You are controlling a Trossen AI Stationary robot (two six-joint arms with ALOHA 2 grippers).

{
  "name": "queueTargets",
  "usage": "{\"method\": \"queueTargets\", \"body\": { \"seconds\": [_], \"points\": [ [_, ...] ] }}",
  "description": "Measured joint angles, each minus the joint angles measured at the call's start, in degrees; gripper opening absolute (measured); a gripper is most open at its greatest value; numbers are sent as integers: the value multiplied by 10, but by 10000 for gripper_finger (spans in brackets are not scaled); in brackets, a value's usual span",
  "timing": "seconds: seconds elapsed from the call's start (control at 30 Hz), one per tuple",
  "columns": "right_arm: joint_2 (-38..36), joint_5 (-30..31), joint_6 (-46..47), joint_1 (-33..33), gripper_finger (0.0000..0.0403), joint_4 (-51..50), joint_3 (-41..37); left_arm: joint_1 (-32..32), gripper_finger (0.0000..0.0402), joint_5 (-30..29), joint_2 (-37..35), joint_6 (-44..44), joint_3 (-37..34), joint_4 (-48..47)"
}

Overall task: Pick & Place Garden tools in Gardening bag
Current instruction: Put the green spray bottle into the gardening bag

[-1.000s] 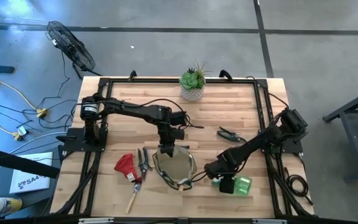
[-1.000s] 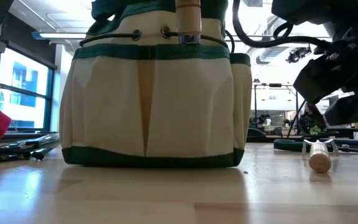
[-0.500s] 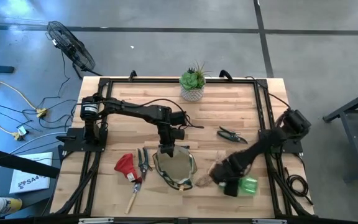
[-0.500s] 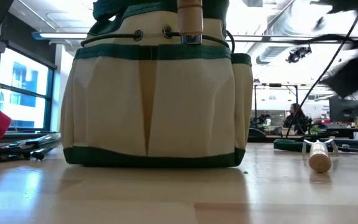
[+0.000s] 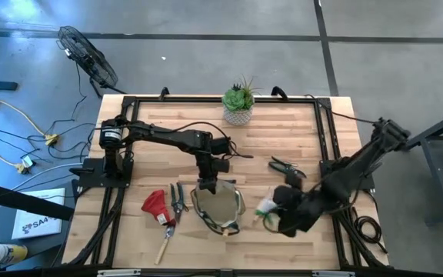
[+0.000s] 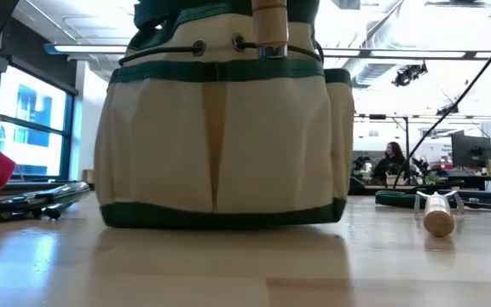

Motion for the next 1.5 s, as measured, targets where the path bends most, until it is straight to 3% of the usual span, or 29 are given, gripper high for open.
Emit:
{"method": "queueTargets", "body": {
  "seconds": [0.13,0.3,0.57,0.8,1.13,1.5],
  "points": [
    [-26,43,-216,-36,118,198,2,0,0,1,0,-4,0,0],
    [-11,-23,-389,-87,118,375,0,0,0,-1,0,-3,0,0],
    [52,-151,-472,-143,118,643,-76,0,0,-2,0,-3,0,-1],
    [92,-243,-447,-189,118,856,-173,0,0,-4,0,-1,0,-1],
    [147,-290,-414,-202,118,920,-181,0,0,-6,0,1,0,0],
    [179,-318,-401,-200,118,903,-181,0,0,-5,0,-1,0,4]
  ]
}}
